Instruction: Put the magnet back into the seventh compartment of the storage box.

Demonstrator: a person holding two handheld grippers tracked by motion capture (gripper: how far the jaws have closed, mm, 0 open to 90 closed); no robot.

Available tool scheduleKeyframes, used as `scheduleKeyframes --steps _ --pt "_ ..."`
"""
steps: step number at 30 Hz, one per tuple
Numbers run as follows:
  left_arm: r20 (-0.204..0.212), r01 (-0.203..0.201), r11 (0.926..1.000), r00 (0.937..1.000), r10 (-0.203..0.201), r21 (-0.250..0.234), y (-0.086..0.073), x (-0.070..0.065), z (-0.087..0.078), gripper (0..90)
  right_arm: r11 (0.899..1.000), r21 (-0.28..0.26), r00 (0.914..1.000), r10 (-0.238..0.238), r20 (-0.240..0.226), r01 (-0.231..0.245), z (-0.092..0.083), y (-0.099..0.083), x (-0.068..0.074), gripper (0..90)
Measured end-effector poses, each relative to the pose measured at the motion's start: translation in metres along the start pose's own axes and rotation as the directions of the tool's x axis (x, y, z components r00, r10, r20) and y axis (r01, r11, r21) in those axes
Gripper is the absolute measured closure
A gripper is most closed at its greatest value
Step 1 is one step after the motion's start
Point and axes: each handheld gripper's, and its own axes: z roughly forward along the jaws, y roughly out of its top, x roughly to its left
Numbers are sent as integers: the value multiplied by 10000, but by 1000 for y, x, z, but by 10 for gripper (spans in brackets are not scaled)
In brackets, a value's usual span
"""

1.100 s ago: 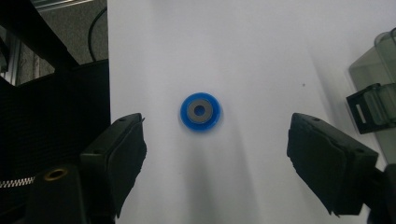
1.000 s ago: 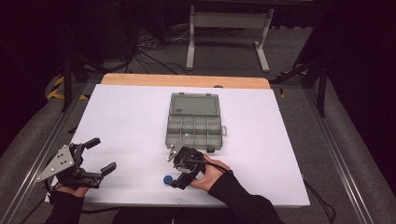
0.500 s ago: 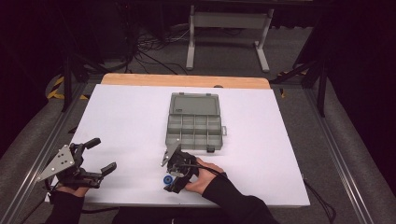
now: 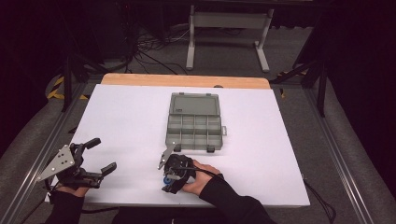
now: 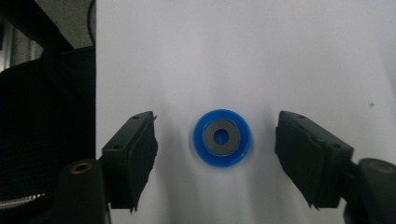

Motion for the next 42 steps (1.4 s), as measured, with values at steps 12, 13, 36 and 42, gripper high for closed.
scheduleKeyframes --steps 12,13,36,42 --pt "-27 6 10000 10000 -6 52 0 0 0 7 9984 -15 9965 -562 613 564 -2 -1 5 616" --pt "-25 3 10000 10000 -3 53 0 0 0 7 9987 7 9969 -503 609 503 -2 -1 6 618" --pt "-51 68 10000 10000 -68 10 0 0 0 8 9959 -826 9961 -294 830 362 -48 -5 5 626" --pt "-44 54 10000 10000 -54 36 0 0 0 8 9938 -1083 9959 -159 886 255 -63 -6 3 627"
